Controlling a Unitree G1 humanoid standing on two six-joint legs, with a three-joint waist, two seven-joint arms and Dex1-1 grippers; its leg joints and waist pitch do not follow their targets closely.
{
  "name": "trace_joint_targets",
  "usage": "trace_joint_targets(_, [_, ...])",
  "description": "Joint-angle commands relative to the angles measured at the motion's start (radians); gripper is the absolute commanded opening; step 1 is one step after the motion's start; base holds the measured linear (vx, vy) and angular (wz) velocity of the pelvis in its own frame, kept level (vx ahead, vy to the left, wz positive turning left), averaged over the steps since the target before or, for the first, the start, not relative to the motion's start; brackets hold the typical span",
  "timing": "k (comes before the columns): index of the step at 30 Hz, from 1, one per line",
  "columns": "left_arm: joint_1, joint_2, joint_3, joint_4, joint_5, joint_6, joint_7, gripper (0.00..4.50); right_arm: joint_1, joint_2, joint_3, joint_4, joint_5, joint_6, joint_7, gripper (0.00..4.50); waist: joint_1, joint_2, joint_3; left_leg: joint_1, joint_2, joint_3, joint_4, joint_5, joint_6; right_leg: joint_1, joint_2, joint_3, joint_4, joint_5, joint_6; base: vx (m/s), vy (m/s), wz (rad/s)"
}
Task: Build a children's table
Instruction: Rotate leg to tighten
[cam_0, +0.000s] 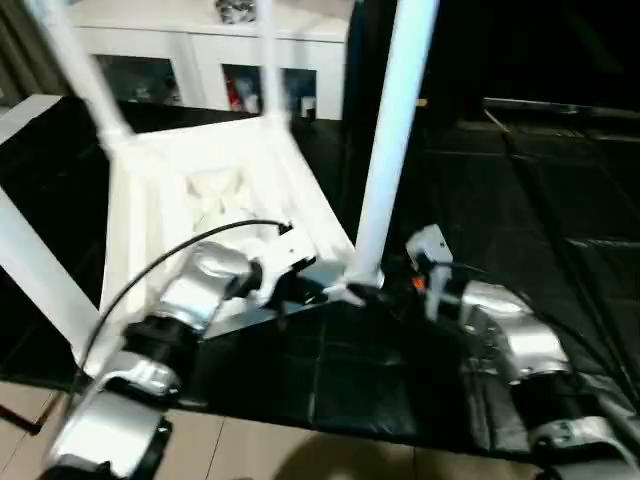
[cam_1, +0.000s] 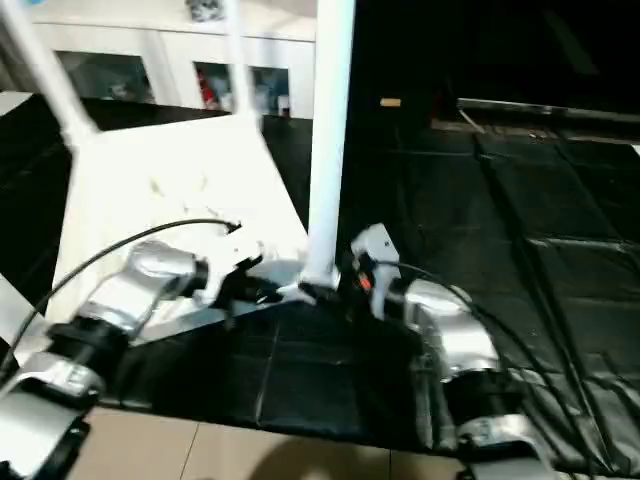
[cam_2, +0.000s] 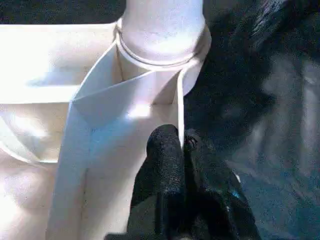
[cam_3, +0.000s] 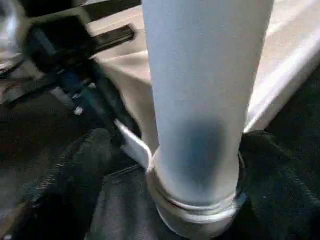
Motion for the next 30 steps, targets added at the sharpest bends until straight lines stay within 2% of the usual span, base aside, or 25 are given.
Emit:
trace_joint_targets(1, [0.007,0.016,-0.055,-0.056,-0.018,-0.06,-0.128,0.0,0.005,-0.043,0.011,-0.017,0.025,0.005,0.108,4.46,0.001,-0.005,-0.068,-0.01,0.006,0.019,-0.059,-0.141,0.094,0.066,-0.048,0.049,-0.049,-0.212,-0.215,0.0,0.0,0.0])
trace_joint_targets(3, [0.011,0.027,-0.064,-0.06,-0.02,-0.073,-0.154,0.0,0.004,-0.064,0.025,-0.028,0.04,0.02,0.163,4.46,0.009,-0.004,-0.07,-0.004,0.008,0.022,-0.057,-0.132,0.101,0.061,-0.048,0.052,-0.046,-0.186,-0.228,0.0,0.0,0.0])
trace_joint_targets(5, [0.015,0.04,-0.075,-0.061,-0.017,-0.096,-0.178,0.0,0.003,-0.08,0.04,-0.037,0.054,0.032,0.215,4.46,0.014,-0.004,-0.069,-0.004,0.008,0.023,-0.056,-0.13,0.103,0.062,-0.046,0.052,-0.041,-0.161,-0.242,0.0,0.0,0.0])
trace_joint_targets(8, [0.028,0.067,-0.095,-0.074,-0.017,-0.122,-0.233,0.0,-0.004,-0.087,0.058,-0.03,0.057,0.014,0.273,4.46,0.016,-0.006,-0.069,-0.01,0.008,0.021,-0.058,-0.139,0.095,0.065,-0.048,0.05,-0.043,-0.2,-0.224,0.0,0.0,0.0])
trace_joint_targets(13, [0.041,0.093,-0.114,-0.089,-0.022,-0.157,-0.294,0.0,-0.031,-0.085,0.086,-0.005,0.07,0.009,0.368,4.46,0.027,-0.01,-0.068,-0.003,0.01,0.026,-0.058,-0.138,0.082,0.059,-0.049,0.055,-0.045,-0.224,-0.216,0.0,0.0,0.0])
trace_joint_targets(15, [0.044,0.098,-0.118,-0.095,-0.024,-0.164,-0.31,0.0,-0.039,-0.082,0.094,0.004,0.072,0.014,0.387,4.18,0.028,-0.009,-0.068,-0.006,0.01,0.025,-0.059,-0.136,0.08,0.06,-0.049,0.056,-0.043,-0.225,-0.215,0.0,0.0,0.0])
trace_joint_targets(16, [0.044,0.099,-0.119,-0.096,-0.025,-0.166,-0.312,0.0,-0.041,-0.082,0.095,0.005,0.073,0.015,0.39,4.18,0.027,-0.013,-0.068,-0.007,0.009,0.025,-0.059,-0.138,0.08,0.061,-0.049,0.056,-0.042,-0.233,-0.212,0.0,0.0,0.0])
trace_joint_targets(18, [0.044,0.103,-0.125,-0.097,-0.025,-0.176,-0.323,0.0,-0.05,-0.077,0.106,0.02,0.072,0.016,0.403,4.1,0.028,-0.013,-0.068,-0.005,0.009,0.026,-0.059,-0.137,0.076,0.059,-0.049,0.058,-0.043,-0.24,-0.208,0.0,0.0,0.0])
trace_joint_targets(20, [0.045,0.105,-0.127,-0.1,-0.024,-0.181,-0.331,0.0,-0.053,-0.073,0.112,0.027,0.068,0.016,0.413,3.82,0.028,-0.015,-0.067,-0.006,0.008,0.027,-0.059,-0.141,0.072,0.059,-0.048,0.059,-0.043,-0.252,-0.204,0.0,0.0,0.0])
trace_joint_targets(26, [0.048,0.107,-0.132,-0.108,-0.022,-0.186,-0.341,0.0,-0.049,-0.062,0.124,0.029,0.069,0.027,0.431,3.36,0.028,-0.014,-0.068,-0.004,0.008,0.027,-0.058,-0.144,0.067,0.058,-0.047,0.062,-0.041,-0.244,-0.208,0.0,0.0,0.0])
trace_joint_targets(30, [0.049,0.11,-0.138,-0.111,-0.025,-0.188,-0.343,0.0,-0.045,-0.055,0.13,0.028,0.069,0.027,0.437,3.04,0.028,-0.016,-0.066,-0.008,0.006,0.027,-0.057,-0.144,0.064,0.058,-0.047,0.063,-0.04,-0.249,-0.204,0.0,0.0,0.0])
